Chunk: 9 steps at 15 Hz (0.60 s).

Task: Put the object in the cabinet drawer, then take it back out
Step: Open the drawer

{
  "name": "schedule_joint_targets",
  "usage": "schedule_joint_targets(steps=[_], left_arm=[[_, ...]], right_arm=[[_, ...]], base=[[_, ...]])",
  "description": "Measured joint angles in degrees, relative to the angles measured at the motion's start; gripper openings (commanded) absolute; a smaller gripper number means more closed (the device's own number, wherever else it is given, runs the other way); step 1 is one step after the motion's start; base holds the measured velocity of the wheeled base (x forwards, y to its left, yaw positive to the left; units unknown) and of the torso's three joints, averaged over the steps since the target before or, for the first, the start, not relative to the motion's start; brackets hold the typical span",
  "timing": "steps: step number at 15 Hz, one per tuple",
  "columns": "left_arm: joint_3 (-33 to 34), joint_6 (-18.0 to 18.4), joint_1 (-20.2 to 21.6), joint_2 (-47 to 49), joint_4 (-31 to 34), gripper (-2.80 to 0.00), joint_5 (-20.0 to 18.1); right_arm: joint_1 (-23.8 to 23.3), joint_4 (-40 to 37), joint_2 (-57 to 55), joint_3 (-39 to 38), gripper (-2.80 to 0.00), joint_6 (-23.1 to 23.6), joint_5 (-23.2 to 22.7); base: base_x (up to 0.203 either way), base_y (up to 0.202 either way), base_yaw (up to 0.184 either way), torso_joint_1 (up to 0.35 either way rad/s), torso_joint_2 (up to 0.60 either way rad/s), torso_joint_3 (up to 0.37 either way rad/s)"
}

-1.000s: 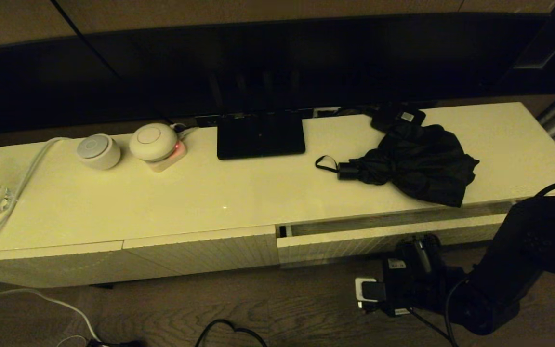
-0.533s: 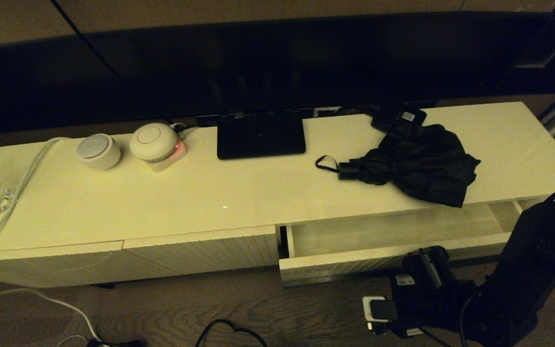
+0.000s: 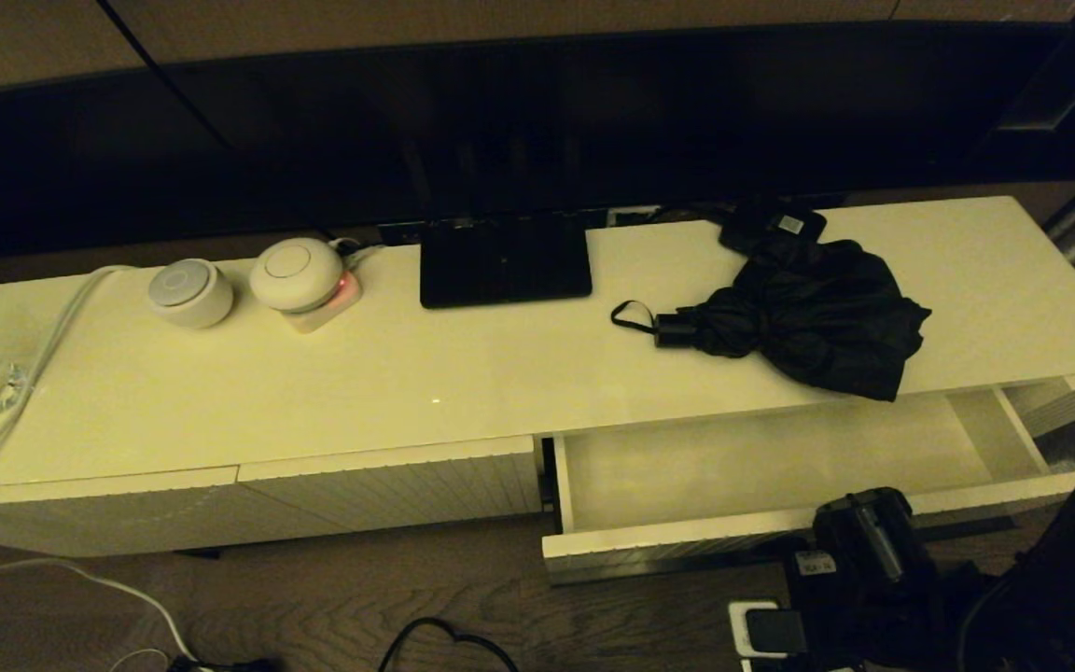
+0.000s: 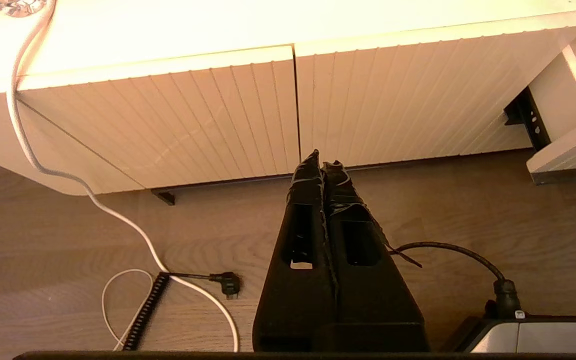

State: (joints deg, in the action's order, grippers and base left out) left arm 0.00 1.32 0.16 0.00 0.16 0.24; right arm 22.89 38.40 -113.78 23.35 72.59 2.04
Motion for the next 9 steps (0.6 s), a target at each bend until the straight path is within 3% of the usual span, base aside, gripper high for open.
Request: schedule_joint_targets(steps=[1, 6, 9], left_arm=[[0.00, -0.02, 0.00, 0.00, 0.00, -2.80, -0.02], [0.00, -0.04, 0.00, 0.00, 0.02, -2.80, -0.02], [0.00, 0.00, 0.00, 0.00, 0.00, -2.80, 0.00]], right_arm=[[0.09, -1.97, 2.68, -0.55, -2.80, 0.00, 0.00], [1.81, -16.59, 21.35, -3.03, -2.80, -1.70, 0.30], [3.18, -31.70, 34.80, -0.36, -2.80, -10.35, 0.38]], base=[[0.000, 0.000, 0.000, 0.000, 0.00, 0.000], [0.000, 0.000, 0.000, 0.000, 0.00, 0.000], [0.000, 0.000, 0.000, 0.000, 0.00, 0.000]])
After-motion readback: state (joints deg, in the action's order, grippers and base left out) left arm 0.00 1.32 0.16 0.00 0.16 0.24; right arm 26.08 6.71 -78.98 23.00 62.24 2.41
